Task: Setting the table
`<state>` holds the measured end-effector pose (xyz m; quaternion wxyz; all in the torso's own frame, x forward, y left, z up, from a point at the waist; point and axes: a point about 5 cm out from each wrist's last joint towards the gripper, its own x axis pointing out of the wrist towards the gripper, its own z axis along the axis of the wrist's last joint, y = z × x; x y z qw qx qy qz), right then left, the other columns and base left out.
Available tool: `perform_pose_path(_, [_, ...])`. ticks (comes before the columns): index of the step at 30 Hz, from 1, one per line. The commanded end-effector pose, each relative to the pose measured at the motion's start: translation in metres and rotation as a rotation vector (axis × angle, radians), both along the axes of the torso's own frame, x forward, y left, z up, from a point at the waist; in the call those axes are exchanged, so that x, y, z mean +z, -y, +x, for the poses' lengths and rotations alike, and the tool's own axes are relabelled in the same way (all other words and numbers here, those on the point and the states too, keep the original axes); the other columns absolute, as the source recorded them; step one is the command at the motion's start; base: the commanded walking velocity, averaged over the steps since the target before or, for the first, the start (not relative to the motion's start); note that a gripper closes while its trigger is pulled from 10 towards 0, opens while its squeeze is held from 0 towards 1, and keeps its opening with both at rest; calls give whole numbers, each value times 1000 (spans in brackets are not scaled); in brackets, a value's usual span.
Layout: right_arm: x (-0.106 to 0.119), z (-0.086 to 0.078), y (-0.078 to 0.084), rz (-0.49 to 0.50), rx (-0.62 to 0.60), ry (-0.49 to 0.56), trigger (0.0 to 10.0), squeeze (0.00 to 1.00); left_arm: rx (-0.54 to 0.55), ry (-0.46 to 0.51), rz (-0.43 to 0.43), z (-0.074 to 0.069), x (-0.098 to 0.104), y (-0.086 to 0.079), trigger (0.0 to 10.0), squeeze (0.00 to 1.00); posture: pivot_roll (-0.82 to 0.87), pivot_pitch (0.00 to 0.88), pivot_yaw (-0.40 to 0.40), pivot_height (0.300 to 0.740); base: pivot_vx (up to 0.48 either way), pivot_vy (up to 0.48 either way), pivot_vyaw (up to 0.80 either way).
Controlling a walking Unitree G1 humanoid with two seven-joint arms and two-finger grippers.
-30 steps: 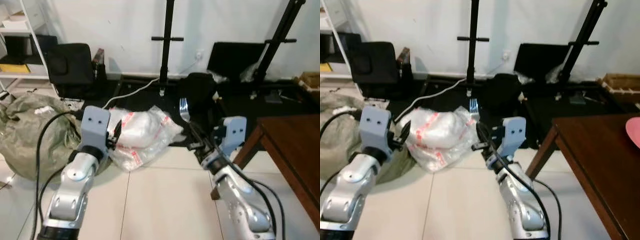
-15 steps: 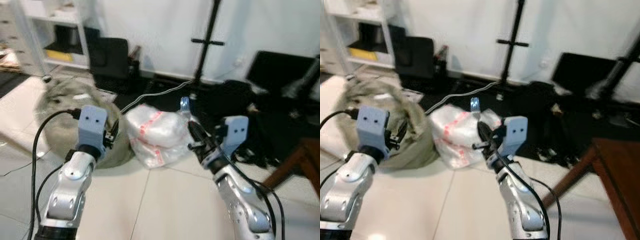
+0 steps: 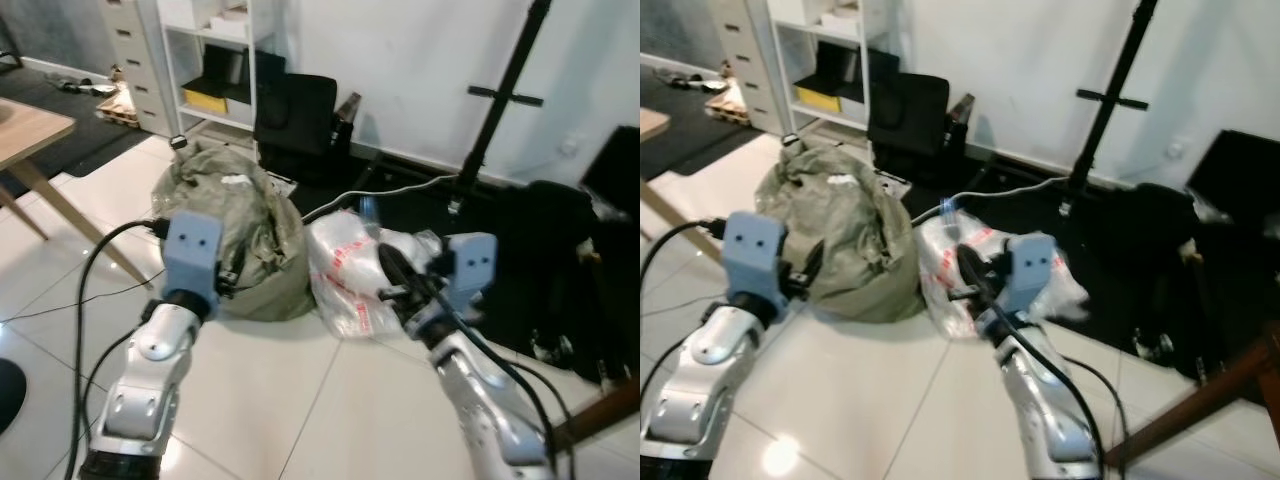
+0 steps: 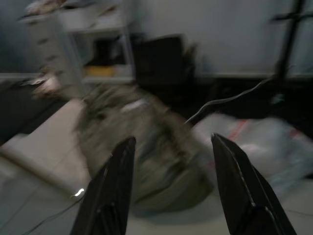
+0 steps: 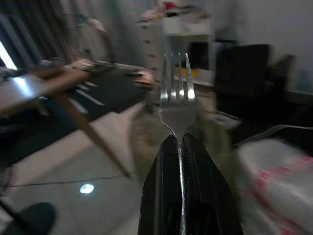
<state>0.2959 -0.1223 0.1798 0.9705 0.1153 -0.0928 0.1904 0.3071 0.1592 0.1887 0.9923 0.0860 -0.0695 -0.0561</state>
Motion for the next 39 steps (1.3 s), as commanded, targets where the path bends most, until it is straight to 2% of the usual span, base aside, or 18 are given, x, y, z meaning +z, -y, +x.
perform_pose_path(1, [-3,-1,-1,-4,13,-11,10000,0,6,-33,-10,-1,-8,0,10000,0,-69,0,38,740,0,0,694])
perform_pose_path(39, [-2,1,-2,-2,22,-5,10000,0,53,-27,-3,0,-9,-2,10000,0,-61,0,29,740,0,0,694])
